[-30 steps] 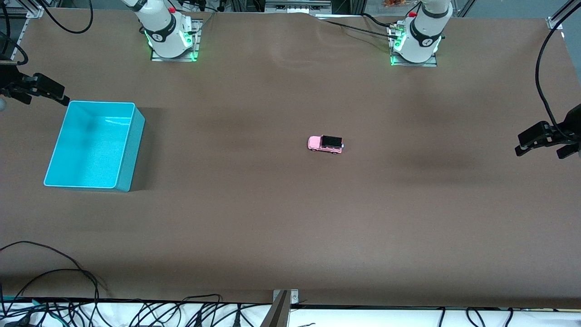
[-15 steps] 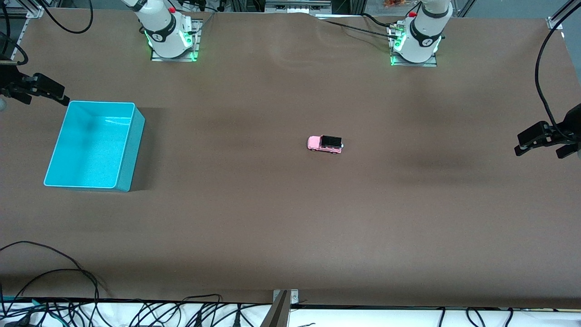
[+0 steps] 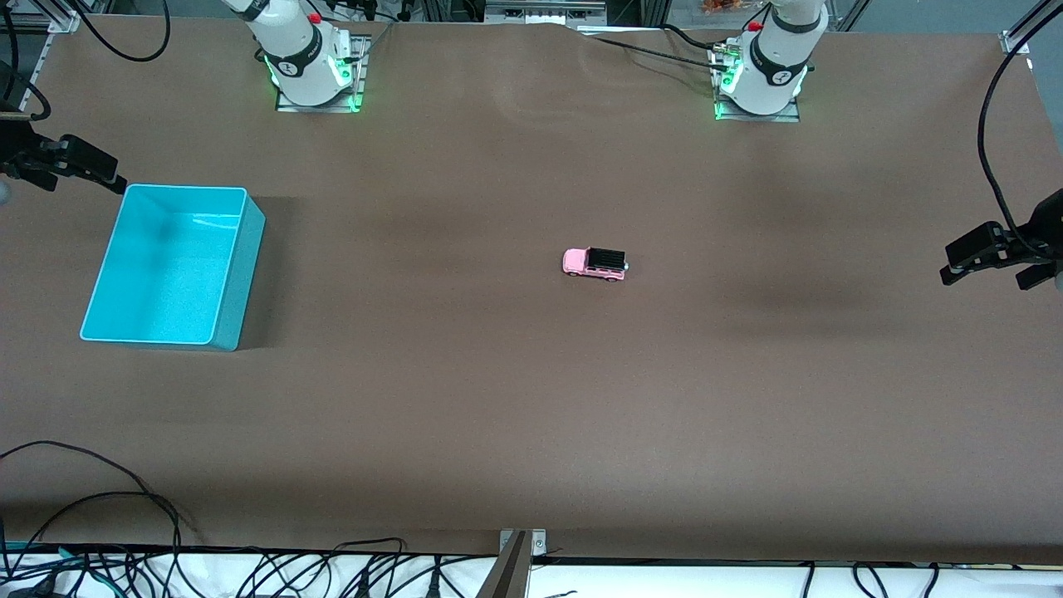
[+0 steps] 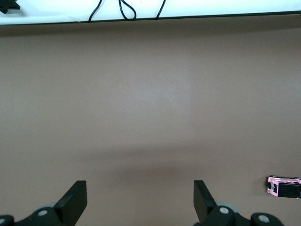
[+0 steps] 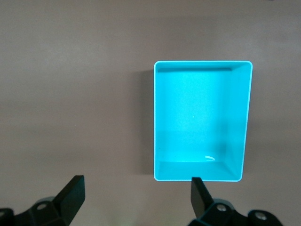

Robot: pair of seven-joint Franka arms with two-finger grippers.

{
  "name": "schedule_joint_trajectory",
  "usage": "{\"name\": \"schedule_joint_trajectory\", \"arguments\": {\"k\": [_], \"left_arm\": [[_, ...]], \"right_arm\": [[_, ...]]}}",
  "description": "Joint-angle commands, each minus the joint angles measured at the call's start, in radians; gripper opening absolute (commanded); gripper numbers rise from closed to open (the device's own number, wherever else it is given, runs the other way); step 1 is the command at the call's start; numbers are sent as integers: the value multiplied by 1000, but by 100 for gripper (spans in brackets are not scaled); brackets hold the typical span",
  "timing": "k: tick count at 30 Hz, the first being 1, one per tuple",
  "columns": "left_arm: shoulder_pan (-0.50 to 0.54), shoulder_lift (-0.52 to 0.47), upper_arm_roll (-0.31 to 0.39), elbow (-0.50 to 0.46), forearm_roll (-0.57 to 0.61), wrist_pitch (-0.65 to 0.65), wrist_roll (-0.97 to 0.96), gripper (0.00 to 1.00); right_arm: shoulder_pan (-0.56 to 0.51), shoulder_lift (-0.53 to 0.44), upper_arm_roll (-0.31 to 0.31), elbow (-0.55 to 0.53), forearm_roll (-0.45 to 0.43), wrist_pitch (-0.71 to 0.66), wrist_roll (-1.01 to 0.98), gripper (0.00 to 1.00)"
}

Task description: Wind and store pink jeep toy

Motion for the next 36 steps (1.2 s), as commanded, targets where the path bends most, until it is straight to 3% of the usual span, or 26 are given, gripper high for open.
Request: {"name": "schedule_joint_trajectory", "arguments": {"k": [1, 18, 31, 36], "left_arm": [[4, -14, -2, -8, -26, -11, 20, 100], [4, -14, -2, -8, -26, -17, 20, 100], [4, -14, -2, -8, -26, -15, 20, 100], [4, -14, -2, -8, -26, -15, 20, 100]], "right_arm": [[0, 11, 3, 21, -1, -19, -1, 100], [0, 91, 3, 27, 9, -25, 10, 100], [3, 89, 13, -12, 11, -4, -4, 100], [3, 103, 42, -78, 14, 120, -1, 100]]}}
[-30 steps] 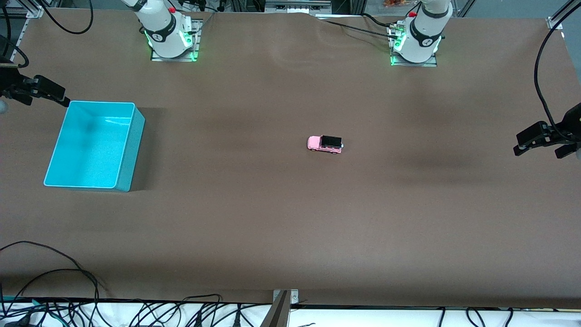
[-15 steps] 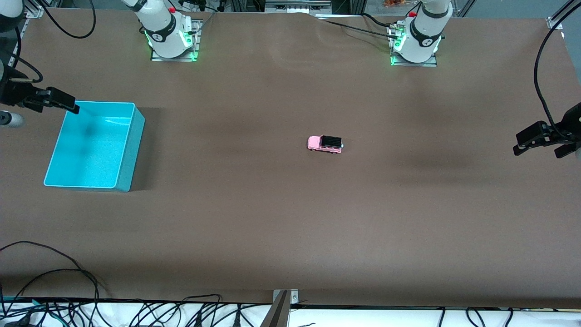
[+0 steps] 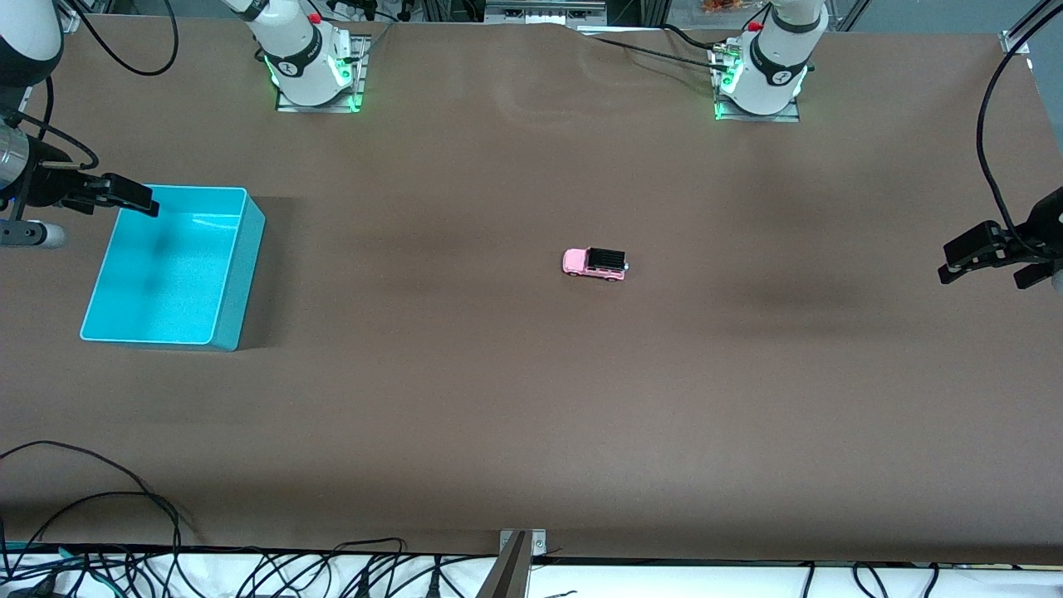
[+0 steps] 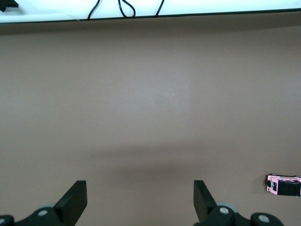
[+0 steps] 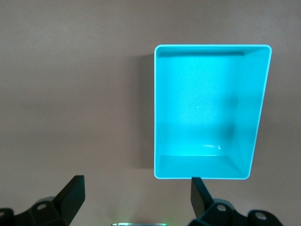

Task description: Wind and store pink jeep toy

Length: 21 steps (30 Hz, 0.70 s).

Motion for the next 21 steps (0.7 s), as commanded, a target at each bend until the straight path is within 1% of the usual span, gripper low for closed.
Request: {"name": "schedule_joint_trajectory", "arguments": {"k": [1, 3, 5, 7, 14, 16, 18, 21], "left_arm": [[5, -14, -1, -8, -26, -9, 20, 100], [5, -14, -1, -8, -26, -9, 20, 100], [5, -14, -1, -8, -26, -10, 20, 100], [5, -14, -1, -8, -26, -9, 20, 100], [5, -14, -1, -9, -26, -9, 20, 100], [5, -14, -1, -8, -26, -9, 20, 100], [5, -14, -1, -11, -26, -9, 20, 100], [5, -14, -1, -14, -26, -10, 20, 100]], "right_arm": [[-1, 8, 28, -94, 17, 132, 15, 100], [2, -3, 45, -124, 24, 173, 48, 100], [1, -3, 70, -131, 26, 207, 90, 100], [1, 3, 70, -132, 35, 229, 96, 100], [1, 5, 79, -163, 52, 246, 114, 100], [2, 3, 96, -163, 54, 235, 121, 100], [5, 6, 117, -161, 57, 226, 160, 100], [14, 23, 120, -154, 92, 221, 245, 100]]}}
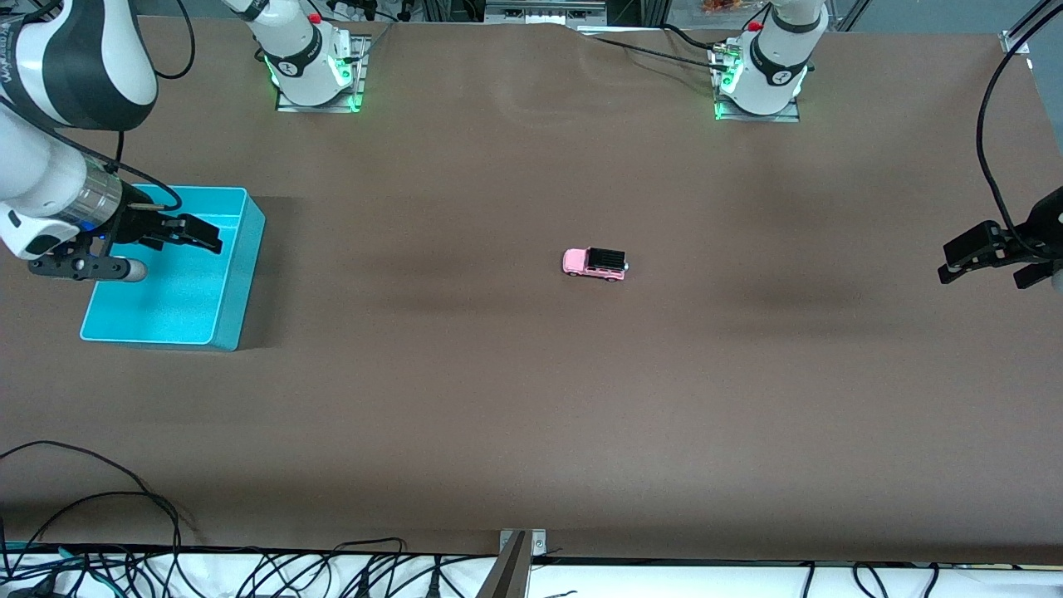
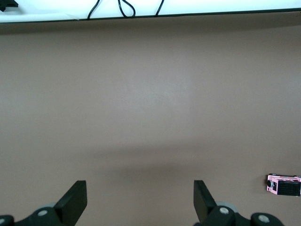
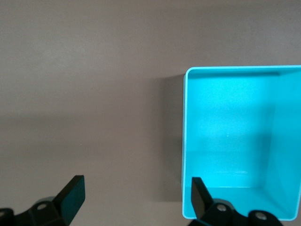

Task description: Wind and store pink jeep toy

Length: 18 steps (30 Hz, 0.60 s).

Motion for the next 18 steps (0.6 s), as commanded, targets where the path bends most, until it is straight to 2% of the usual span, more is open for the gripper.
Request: {"name": "schedule_joint_trajectory", "arguments": {"k": [1, 4, 13, 18], "left_arm": [[5, -14, -1, -13, -26, -8, 20, 100], [5, -14, -3, -13, -26, -10, 20, 100], [4, -14, -1, -13, -26, -8, 20, 100], [4, -14, -1, -13, -26, -8, 20, 100]], "right_arm": [[16, 5, 22, -13, 65, -5, 134, 100], [22, 22, 25, -11, 100, -14, 200, 100], [52, 54, 42, 15, 111, -11, 325, 100], [65, 85, 42, 41, 186, -14, 339, 100]]}}
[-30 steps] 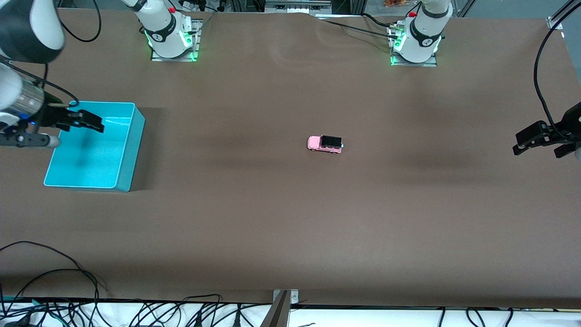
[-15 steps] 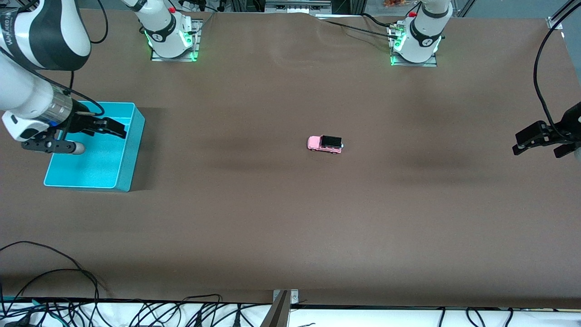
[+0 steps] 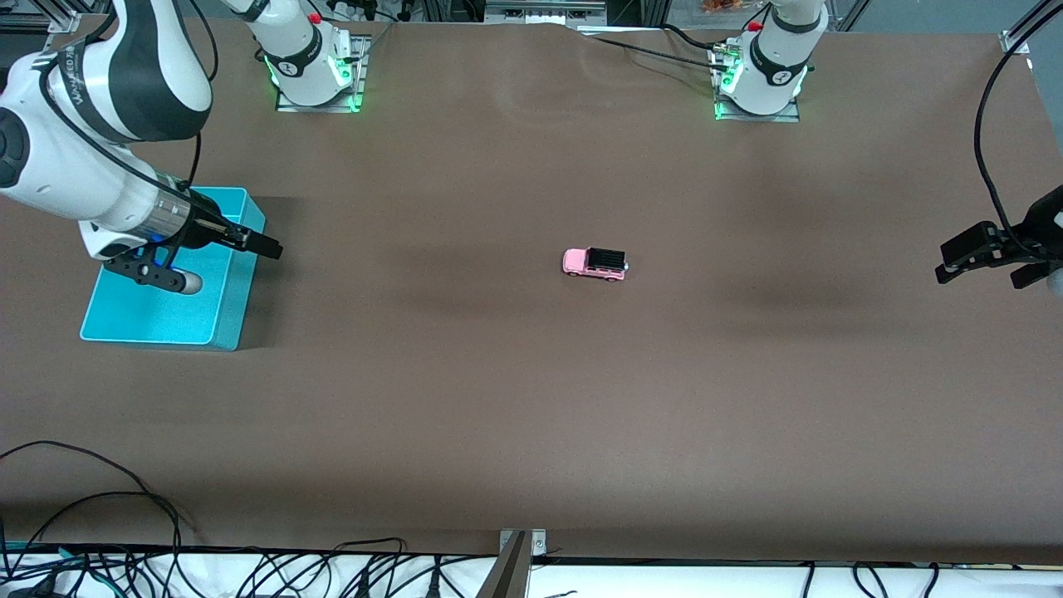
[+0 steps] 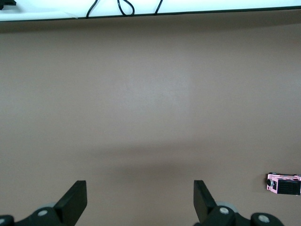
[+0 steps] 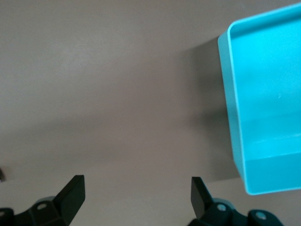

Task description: Wind and store pink jeep toy

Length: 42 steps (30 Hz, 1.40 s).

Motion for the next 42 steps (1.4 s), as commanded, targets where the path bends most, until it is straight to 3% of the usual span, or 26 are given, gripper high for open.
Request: {"name": "schedule_joint_trajectory", "arguments": {"k": [1, 7, 19, 30, 38, 42], "left_arm": [[4, -14, 0, -9, -26, -8, 20, 100], [4, -14, 0, -9, -26, -8, 20, 100], [4, -14, -2, -9, -26, -8, 20, 100], [4, -14, 0, -9, -26, -8, 20, 100], [4, -14, 0, -9, -26, -8, 20, 100], [4, -14, 0, -10, -26, -8, 20, 100]], "right_arm": [[19, 43, 1, 46, 72, -9, 45, 100], [112, 95, 1, 74, 83, 8, 203, 100], [313, 287, 2, 209, 89, 10, 605, 100], [390, 360, 4, 213, 293, 103, 787, 100], [481, 403, 2, 222, 299, 203, 982, 100], [514, 471, 2, 276, 301, 249, 1092, 100]]}}
